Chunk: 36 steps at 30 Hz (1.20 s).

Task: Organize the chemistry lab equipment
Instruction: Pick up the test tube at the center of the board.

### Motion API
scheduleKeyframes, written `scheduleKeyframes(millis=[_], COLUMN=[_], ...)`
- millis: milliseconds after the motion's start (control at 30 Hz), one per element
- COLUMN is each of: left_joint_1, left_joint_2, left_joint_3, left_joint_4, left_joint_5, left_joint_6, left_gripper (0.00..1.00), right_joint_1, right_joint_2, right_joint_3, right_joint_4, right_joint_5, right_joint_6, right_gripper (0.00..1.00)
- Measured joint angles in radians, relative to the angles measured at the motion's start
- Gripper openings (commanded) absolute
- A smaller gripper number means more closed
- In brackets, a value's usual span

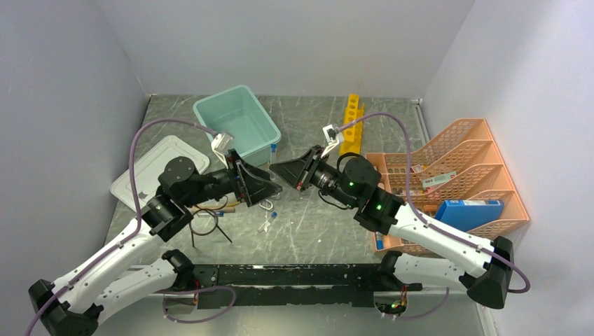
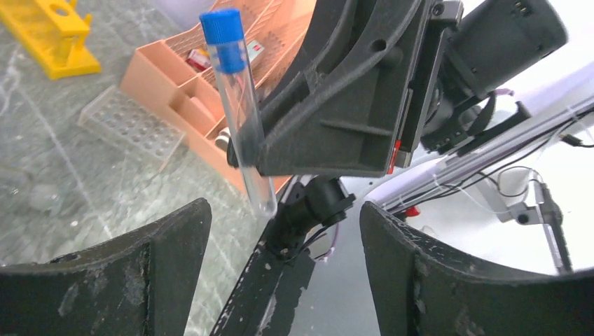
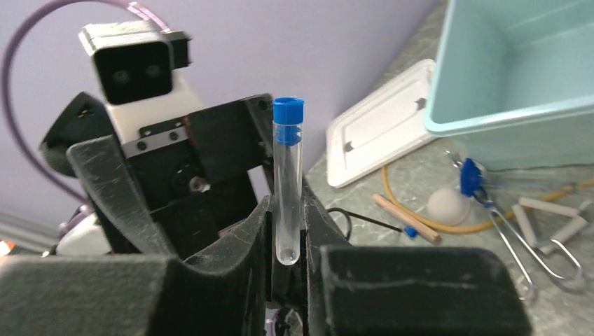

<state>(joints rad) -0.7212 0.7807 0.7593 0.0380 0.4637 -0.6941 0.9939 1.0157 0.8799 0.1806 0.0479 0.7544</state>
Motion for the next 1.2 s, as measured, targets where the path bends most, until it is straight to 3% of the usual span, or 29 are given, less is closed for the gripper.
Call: scheduleKeyframes(millis=[267,500,900,1133,1200], left_joint_1=[0.0,0.0,0.0,0.003,0.003], left_joint_2=[0.021,0.02,0.017,0.016,0.016], left_joint_3=[-0.002,-0.002,-0.003,-0.005,-0.005], left_joint_4=[0.17,0.216,0.245,0.249,0.25], left_joint_5=[0.062,0.082,0.104,0.106,0.107], left_joint_6=[-0.092,-0.124,-0.142,-0.147,-0.151], left_gripper=[0.6,0.45,0.33,0.07,0.05], right_joint_1=[-0.001,-0.002,-0.002,-0.002,-0.002], right_joint_2=[-0.012,-0.046,-0.065,-0.067,-0.068], right_joint_3=[-0.016,-0.051,-0.071,-0.073,-0.076], right_joint_4=[0.111,0.172,0.22,0.234,0.238], right_joint_5=[-0.117,-0.154,-0.164,-0.171,-0.171], right_joint_6=[0.008,0.017,0.029,0.027,0.027], right_gripper=[0.0,0.0,0.0,0.0,0.0])
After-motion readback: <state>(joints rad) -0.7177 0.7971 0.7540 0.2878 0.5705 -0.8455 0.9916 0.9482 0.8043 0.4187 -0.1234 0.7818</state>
